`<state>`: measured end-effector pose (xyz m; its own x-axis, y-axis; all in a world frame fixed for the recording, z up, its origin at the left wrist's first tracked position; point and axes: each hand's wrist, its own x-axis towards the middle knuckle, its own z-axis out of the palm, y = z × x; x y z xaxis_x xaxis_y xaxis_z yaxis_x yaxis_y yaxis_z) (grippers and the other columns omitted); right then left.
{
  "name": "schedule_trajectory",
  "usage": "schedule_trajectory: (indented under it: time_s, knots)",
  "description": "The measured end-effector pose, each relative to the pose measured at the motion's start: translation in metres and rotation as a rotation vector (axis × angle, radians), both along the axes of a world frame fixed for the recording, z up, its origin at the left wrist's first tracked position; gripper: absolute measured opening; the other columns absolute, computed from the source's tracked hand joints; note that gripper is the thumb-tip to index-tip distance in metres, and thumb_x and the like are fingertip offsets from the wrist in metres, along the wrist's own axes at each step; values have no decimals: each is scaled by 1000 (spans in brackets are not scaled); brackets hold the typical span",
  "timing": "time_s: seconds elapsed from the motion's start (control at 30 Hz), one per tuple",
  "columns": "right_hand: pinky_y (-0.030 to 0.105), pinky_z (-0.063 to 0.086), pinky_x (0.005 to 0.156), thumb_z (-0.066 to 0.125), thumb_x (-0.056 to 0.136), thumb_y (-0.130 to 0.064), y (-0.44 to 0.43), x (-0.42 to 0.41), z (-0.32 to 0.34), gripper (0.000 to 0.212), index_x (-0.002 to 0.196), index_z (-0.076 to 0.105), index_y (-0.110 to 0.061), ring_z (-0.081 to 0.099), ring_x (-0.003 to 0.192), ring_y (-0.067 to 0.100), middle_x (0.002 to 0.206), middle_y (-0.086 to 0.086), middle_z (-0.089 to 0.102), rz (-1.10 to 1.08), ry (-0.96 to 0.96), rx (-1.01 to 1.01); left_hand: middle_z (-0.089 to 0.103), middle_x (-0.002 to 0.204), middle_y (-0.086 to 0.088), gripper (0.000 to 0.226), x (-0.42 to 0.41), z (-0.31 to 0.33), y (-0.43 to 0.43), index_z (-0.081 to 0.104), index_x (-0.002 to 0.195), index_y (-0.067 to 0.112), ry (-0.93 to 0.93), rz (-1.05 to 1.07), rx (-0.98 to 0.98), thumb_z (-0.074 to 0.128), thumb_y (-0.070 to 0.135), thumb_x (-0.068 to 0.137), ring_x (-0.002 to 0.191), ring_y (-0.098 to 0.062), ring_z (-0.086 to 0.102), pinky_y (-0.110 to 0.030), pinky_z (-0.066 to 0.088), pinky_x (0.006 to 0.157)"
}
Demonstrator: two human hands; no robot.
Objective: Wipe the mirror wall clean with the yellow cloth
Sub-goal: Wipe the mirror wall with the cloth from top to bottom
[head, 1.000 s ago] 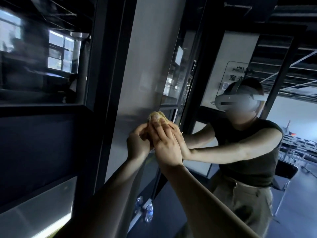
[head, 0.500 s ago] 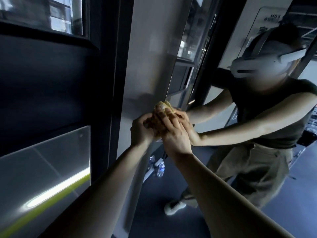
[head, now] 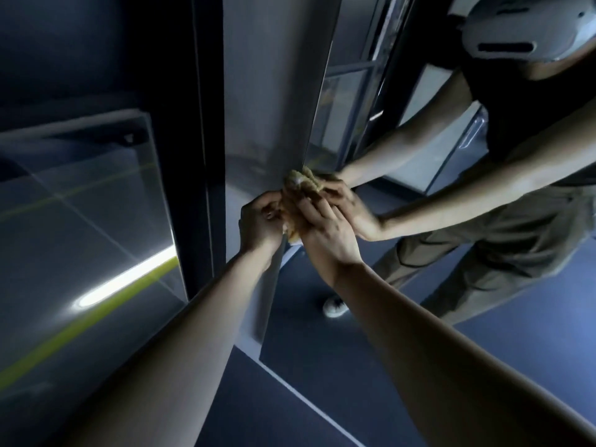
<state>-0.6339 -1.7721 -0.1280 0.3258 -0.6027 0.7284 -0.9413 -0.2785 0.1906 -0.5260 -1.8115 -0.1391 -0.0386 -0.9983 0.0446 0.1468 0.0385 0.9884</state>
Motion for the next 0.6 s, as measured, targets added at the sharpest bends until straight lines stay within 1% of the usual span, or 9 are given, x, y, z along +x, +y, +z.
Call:
schedule_trajectory:
  time_s: [0.07, 0.1, 0.13, 0.17, 0.23, 0.3, 0.4, 0.47, 0.6]
  knots:
    - [35, 42, 98, 43, 84, -5, 2, 1, -19, 44, 126, 58, 2, 45, 125, 30, 131, 14, 58, -2, 18, 44, 63, 87, -3, 30, -2, -14, -2, 71, 94, 15, -9, 19, -3, 50, -6, 87, 88, -24, 58, -42, 49, 85]
    - [37, 47, 94, 43, 84, -4, 2, 2, -26, 44, 125, 58, 2, 49, 123, 32, 130, 14, 58, 3, 14, 52, 61, 86, -4, 33, -3, -20, -4, 72, 90, 15, 33, 27, 9, 49, -8, 88, 88, -24, 55, -40, 46, 84]
    - [38, 49, 91, 43, 84, -3, 1, 1, -32, 44, 125, 59, 3, 50, 122, 32, 130, 14, 58, 8, 20, 60, 60, 82, -6, 38, -4, -26, -4, 73, 79, 19, 109, 20, 41, 48, -8, 88, 86, -25, 53, -42, 45, 82]
    - [38, 50, 90, 43, 84, -3, -1, 0, -39, 44, 124, 59, 3, 50, 122, 31, 129, 13, 59, 11, 31, 51, 59, 79, -8, 41, -4, -34, -5, 71, 72, 21, 168, 18, 55, 47, -9, 89, 84, -26, 53, -43, 44, 80]
    - [37, 50, 91, 42, 85, -4, -1, -1, -56, 43, 124, 60, 2, 46, 123, 28, 128, 12, 60, 8, 37, 29, 58, 79, -12, 37, -4, -50, -1, 66, 74, 17, 193, 4, 48, 47, -11, 89, 81, -26, 52, -42, 43, 75]
    - [36, 50, 91, 40, 87, -4, 0, -1, -70, 42, 123, 60, 1, 43, 124, 26, 128, 11, 60, 8, 32, 48, 55, 78, -12, 41, -4, -66, 2, 67, 72, 17, 244, -10, 36, 45, -13, 89, 75, -24, 49, -35, 42, 68]
    - [36, 51, 88, 41, 87, -3, -1, -2, -90, 41, 122, 61, 0, 41, 123, 24, 126, 10, 61, 16, 21, 59, 46, 76, -9, 51, -5, -88, -2, 70, 58, 19, 426, -62, 88, 43, -12, 88, 66, -20, 44, -27, 41, 60]
    - [36, 53, 85, 43, 87, -2, -1, -3, -103, 40, 122, 61, 0, 42, 123, 24, 127, 9, 61, 28, 28, 48, 44, 77, -8, 51, -4, -103, -4, 71, 59, 20, 436, -90, 101, 44, -12, 88, 65, -19, 44, -25, 42, 60]
    - [33, 48, 92, 49, 86, 1, -4, -3, -132, 40, 125, 60, -1, 43, 125, 22, 129, 7, 60, 25, 41, 43, 49, 74, -8, 53, -4, -133, -5, 71, 59, 23, 388, -75, 101, 45, -13, 88, 64, -13, 48, -20, 45, 59]
